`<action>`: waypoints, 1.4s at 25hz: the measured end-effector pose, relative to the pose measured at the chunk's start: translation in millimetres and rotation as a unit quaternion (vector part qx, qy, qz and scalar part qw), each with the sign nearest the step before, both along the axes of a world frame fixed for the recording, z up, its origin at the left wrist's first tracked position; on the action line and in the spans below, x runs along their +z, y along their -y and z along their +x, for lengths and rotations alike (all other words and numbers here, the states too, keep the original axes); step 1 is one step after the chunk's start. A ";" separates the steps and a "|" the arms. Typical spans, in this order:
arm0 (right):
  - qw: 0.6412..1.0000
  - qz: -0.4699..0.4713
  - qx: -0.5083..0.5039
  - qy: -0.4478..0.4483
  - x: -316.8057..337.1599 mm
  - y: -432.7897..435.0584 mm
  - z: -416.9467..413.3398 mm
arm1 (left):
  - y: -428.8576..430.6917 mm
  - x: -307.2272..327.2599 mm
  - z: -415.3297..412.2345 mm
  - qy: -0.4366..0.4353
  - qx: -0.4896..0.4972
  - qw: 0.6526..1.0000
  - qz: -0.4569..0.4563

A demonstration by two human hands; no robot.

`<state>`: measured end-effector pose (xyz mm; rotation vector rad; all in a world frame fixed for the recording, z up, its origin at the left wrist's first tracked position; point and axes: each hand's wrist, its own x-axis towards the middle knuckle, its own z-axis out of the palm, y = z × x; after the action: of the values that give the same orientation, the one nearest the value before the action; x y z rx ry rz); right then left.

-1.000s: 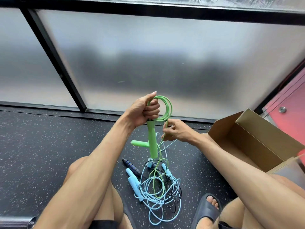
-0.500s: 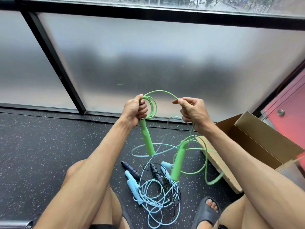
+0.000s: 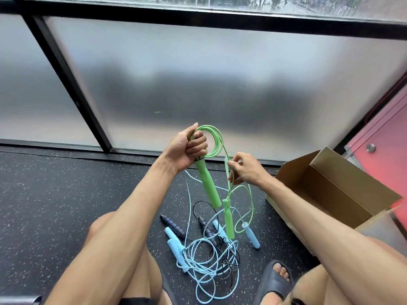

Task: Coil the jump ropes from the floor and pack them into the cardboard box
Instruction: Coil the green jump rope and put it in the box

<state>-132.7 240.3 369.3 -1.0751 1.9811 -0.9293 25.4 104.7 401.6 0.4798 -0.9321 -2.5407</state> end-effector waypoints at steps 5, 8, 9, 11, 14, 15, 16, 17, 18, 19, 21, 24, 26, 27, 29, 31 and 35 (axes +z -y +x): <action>0.998 -0.009 0.062 -0.027 2.6 2.3 14.5 | -8.3 2.4 -9.6 -0.033 0.074 0.996 -0.043; 0.997 -0.013 0.077 -0.014 4.9 4.7 19.0 | -9.9 -1.4 -13.8 -0.015 0.153 0.984 -0.087; 0.997 -0.002 0.079 -0.003 4.6 4.9 20.1 | -8.2 -2.6 -13.7 -0.013 0.177 0.980 -0.093; 0.995 0.036 0.090 0.022 2.9 3.6 21.6 | -4.1 -4.9 -13.2 -0.005 0.217 0.971 -0.098; 0.987 0.098 0.127 0.002 -6.0 -0.1 20.6 | -4.7 -4.4 -12.1 0.011 0.256 0.961 -0.107; 0.986 0.107 0.130 -0.004 -8.3 -1.1 20.3 | -5.1 -5.1 -12.8 0.015 0.265 0.958 -0.113; 0.986 0.106 0.125 0.000 -8.9 -2.0 20.3 | -5.5 -6.0 -13.5 0.018 0.272 0.954 -0.123; 0.989 0.096 0.115 0.016 -8.8 -1.8 20.8 | -4.9 -6.4 -13.5 0.024 0.282 0.949 -0.140; 0.991 0.080 0.104 0.039 -7.0 -1.1 22.5 | -3.7 -6.7 -13.4 0.033 0.295 0.940 -0.167; 0.992 0.063 0.096 0.054 -4.0 0.1 24.8 | -2.2 -7.3 -13.3 0.049 0.309 0.929 -0.200; 0.995 0.034 0.088 0.043 1.3 2.8 28.8 | -1.7 -8.5 -13.7 0.092 0.323 0.901 -0.274; 0.992 -0.014 0.114 -0.042 5.4 5.7 30.4 | -4.6 -13.0 -15.4 0.154 0.303 0.860 -0.381; 0.985 -0.049 0.131 -0.098 9.5 6.2 30.2 | -5.4 -17.4 -16.2 0.192 0.279 0.832 -0.439; 0.982 -0.066 0.133 -0.113 12.1 6.3 30.4 | -5.9 -19.0 -16.9 0.214 0.261 0.818 -0.465; 0.978 -0.093 0.132 -0.131 17.8 6.5 29.7 | -7.7 -20.7 -18.8 0.250 0.213 0.796 -0.508; 0.976 -0.103 0.131 -0.143 21.9 5.9 28.0 | -8.3 -22.5 -20.4 0.279 0.166 0.782 -0.532; 0.976 -0.105 0.108 -0.157 24.7 3.9 24.5 | -7.6 -27.5 -23.9 0.292 0.112 0.789 -0.529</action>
<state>-108.2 236.4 394.0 -1.6076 1.9894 -0.9086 1.5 112.4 374.1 0.9080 -2.1256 -1.2728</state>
